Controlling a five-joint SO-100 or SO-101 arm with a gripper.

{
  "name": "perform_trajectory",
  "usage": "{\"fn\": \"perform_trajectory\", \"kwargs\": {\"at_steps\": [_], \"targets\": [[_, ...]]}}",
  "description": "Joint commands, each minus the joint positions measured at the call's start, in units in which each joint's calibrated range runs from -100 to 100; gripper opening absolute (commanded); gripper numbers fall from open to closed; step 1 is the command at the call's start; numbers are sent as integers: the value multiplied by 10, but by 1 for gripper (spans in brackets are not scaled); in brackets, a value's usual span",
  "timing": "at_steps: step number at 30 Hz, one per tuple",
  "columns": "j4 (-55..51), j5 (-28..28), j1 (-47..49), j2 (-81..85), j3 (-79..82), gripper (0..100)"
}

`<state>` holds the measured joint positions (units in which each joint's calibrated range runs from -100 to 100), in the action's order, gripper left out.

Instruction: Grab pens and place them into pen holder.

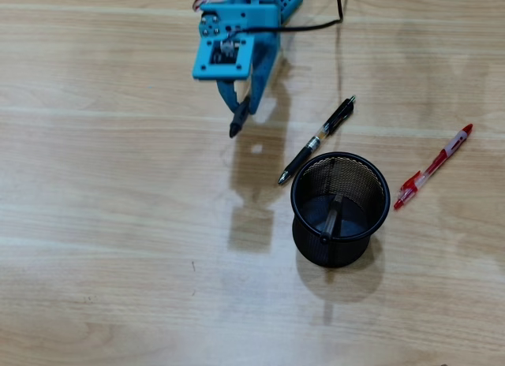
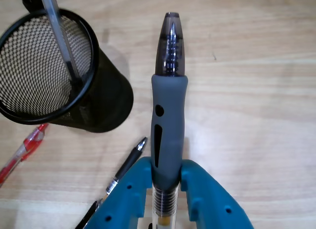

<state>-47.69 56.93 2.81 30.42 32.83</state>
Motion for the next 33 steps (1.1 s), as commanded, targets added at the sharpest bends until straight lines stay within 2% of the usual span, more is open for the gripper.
{"fn": "perform_trajectory", "kwargs": {"at_steps": [1, 5, 9, 10, 18, 21, 33], "targets": [[30, -3, 30, 39, -36, 2], [92, -3, 74, 15, -82, 2], [197, -5, 123, -33, -117, 2], [266, -19, 142, -58, -133, 2], [568, -60, 188, -173, -176, 2], [598, -59, 196, -198, -176, 2], [600, -56, 211, -264, -162, 2]]}}
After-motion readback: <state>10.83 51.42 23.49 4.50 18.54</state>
